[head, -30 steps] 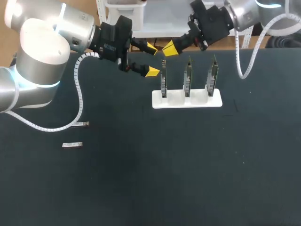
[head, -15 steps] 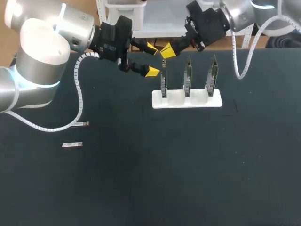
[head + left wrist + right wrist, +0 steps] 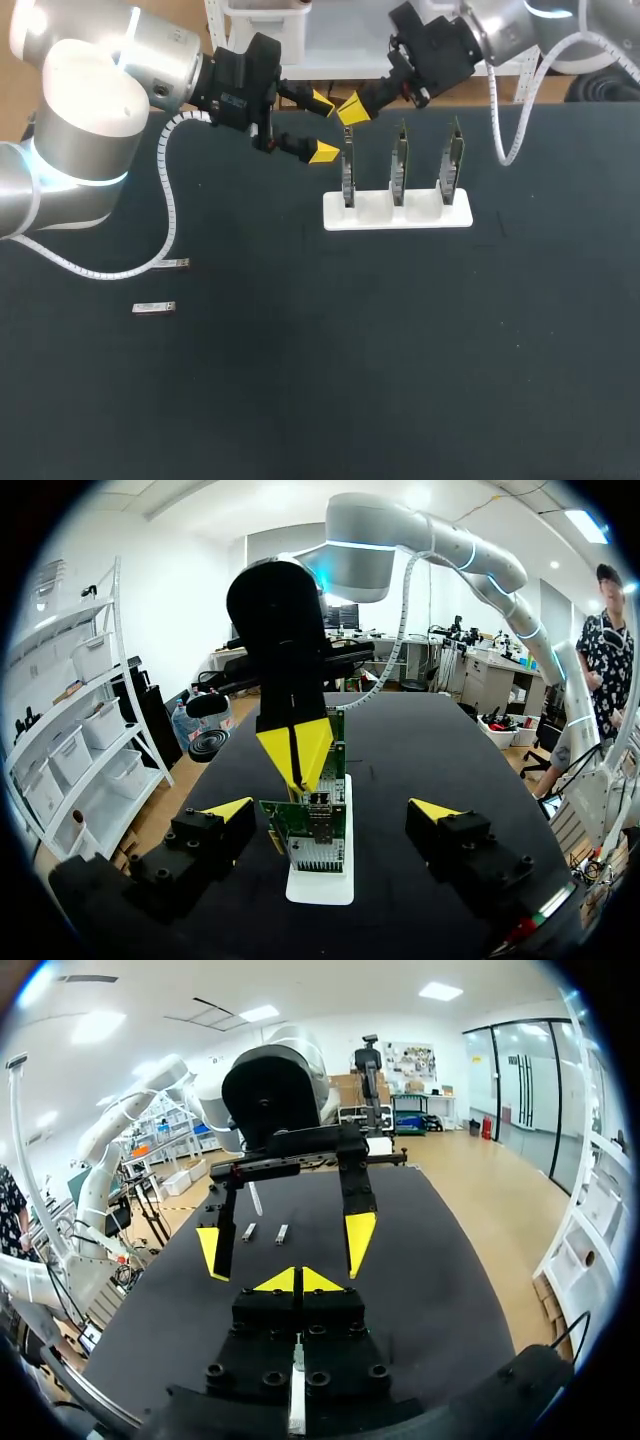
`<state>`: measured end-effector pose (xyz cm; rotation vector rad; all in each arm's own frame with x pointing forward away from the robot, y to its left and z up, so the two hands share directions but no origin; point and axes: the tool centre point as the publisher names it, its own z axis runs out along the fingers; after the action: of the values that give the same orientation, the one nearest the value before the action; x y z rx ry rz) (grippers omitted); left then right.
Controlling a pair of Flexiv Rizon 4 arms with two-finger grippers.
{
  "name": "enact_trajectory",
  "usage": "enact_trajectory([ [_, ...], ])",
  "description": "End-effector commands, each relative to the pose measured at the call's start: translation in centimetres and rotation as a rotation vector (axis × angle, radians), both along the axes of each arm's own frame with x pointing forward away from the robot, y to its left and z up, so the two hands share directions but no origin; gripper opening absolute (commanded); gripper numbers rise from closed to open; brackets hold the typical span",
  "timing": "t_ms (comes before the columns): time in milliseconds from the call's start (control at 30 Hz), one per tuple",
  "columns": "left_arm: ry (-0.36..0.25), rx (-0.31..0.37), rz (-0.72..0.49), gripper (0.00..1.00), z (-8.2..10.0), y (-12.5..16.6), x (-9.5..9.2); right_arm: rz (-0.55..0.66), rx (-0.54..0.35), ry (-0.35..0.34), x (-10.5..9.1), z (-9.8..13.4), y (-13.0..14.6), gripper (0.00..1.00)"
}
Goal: Pick up the optical module with the left hand, and insert it into the network port with the right hand.
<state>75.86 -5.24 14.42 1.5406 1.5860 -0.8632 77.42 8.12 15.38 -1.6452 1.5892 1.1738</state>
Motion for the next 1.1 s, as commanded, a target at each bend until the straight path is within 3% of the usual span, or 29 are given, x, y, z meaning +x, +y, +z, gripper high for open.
enact_trajectory([
  [33, 0.000, 0.003, 0.003, 1.00, 0.0, 0.0, -0.1, 0.000, -0.004, 0.005, 0.1, -0.1, 0.0, 0.00],
  [1100, 0.000, 0.003, 0.003, 1.00, 0.0, 0.0, -0.1, -0.003, -0.023, 0.044, 0.1, -1.5, 0.0, 0.00],
])
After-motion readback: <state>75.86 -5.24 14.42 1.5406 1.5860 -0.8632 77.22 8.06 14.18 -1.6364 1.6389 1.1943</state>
